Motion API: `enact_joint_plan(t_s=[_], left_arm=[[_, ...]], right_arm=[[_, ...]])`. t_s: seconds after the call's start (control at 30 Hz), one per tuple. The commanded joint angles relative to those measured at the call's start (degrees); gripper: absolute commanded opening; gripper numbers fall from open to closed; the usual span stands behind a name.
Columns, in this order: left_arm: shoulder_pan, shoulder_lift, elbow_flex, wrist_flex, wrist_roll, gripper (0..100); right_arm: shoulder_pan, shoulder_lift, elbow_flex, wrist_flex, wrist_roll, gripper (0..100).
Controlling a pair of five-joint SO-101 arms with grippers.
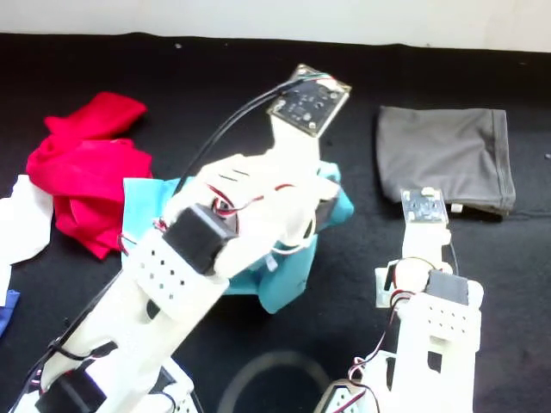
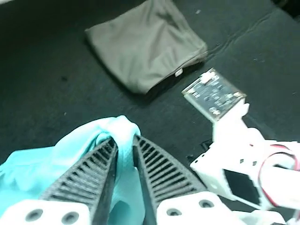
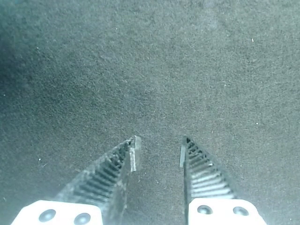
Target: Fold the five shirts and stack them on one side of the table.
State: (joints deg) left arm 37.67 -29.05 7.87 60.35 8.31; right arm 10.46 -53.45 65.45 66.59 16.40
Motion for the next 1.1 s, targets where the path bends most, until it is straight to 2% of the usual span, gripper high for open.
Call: enact_joint_plan(t_s=[0.0, 0.17, 0.3, 0.37, 0.5, 0.63, 0.9, 1.07], left_arm=[[-1.10, 0.22, -2.24, 0.88, 0.35, 18], [-15.25, 0.40, 5.23, 3.60, -1.23, 21], [-31.16, 0.48, 11.56, 2.81, -10.99, 20], [-38.99, 0.57, 14.64, -0.88, -13.36, 21], [-50.59, 4.62, 18.68, -9.05, -13.54, 21], [-55.87, 14.81, 17.36, -11.52, -13.54, 21], [-57.89, 34.24, 6.73, -11.34, -13.63, 21], [-65.89, 47.96, -3.56, -11.08, -13.63, 20]], right_arm=[[0.57, -0.84, -0.13, -0.75, -0.35, 14.5], [0.57, -0.84, -0.13, -0.75, -0.35, 14.5], [0.57, -0.84, -0.22, -0.75, -0.26, 14.5], [0.57, -0.84, -0.31, -0.75, -0.26, 14.5], [0.48, -0.84, -0.22, -0.75, -0.26, 14.5], [0.48, -0.84, -0.22, -0.75, -0.26, 14.5], [0.57, -0.84, -0.22, -0.57, -0.26, 14.5], [0.66, -0.84, -0.22, -0.40, -0.26, 14.5]])
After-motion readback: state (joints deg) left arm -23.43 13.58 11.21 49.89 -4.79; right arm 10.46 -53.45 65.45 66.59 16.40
